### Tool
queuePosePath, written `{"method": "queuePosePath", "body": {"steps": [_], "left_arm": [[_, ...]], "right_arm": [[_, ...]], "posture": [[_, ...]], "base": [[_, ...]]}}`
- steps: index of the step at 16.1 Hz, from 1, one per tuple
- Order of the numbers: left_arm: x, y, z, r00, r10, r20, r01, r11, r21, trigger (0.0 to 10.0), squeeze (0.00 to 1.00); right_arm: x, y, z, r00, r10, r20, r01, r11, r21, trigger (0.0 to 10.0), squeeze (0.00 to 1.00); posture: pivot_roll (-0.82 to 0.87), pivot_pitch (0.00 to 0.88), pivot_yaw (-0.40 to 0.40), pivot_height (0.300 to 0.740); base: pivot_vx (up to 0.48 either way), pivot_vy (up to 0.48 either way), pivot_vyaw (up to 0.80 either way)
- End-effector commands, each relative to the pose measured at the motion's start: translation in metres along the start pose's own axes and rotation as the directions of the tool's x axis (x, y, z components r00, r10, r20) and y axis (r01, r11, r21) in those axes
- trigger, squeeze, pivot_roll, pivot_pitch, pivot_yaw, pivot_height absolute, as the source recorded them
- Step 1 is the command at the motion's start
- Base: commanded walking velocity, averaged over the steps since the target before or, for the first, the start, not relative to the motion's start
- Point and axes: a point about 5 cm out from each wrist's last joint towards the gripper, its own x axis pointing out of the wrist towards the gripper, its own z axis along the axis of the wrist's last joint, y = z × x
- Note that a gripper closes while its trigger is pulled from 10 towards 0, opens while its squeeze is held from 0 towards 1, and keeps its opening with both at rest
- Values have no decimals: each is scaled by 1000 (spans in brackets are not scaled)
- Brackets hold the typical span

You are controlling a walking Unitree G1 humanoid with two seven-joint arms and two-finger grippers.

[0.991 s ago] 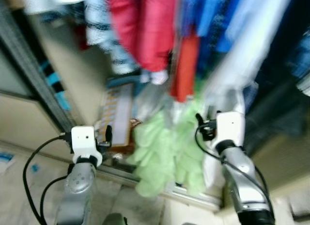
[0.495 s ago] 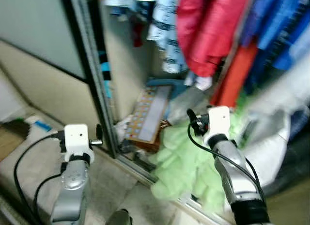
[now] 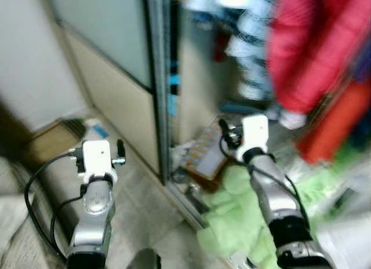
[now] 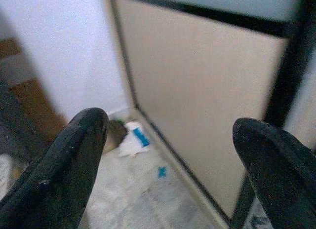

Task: Clean up the room

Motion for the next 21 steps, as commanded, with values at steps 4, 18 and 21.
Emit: {"method": "queuePosePath", "body": {"steps": [4, 18, 21], "left_arm": [[0, 16, -2, 999, 31, -7, -31, 999, 36, 10000, 0], [-12, -2, 15, 998, -65, 3, 65, 998, 6, 10000, 0], [-22, -1, 7, 997, -62, -47, 62, 998, 0, 10000, 0]], "right_arm": [[-3, 4, -4, 1000, -15, 5, 14, 998, 61, 10000, 0], [-23, -10, -1, 993, -120, 13, 119, 991, 66, 10000, 0], [-25, -14, 2, 994, -106, 9, 105, 993, 44, 10000, 0]], "posture": [[56, 0, -42, 740], [-25, 0, 22, 740], [-22, 0, 1, 740]], "base": [[0, 0, 400], [0, 0, 43], [0, 0, 800]]}}
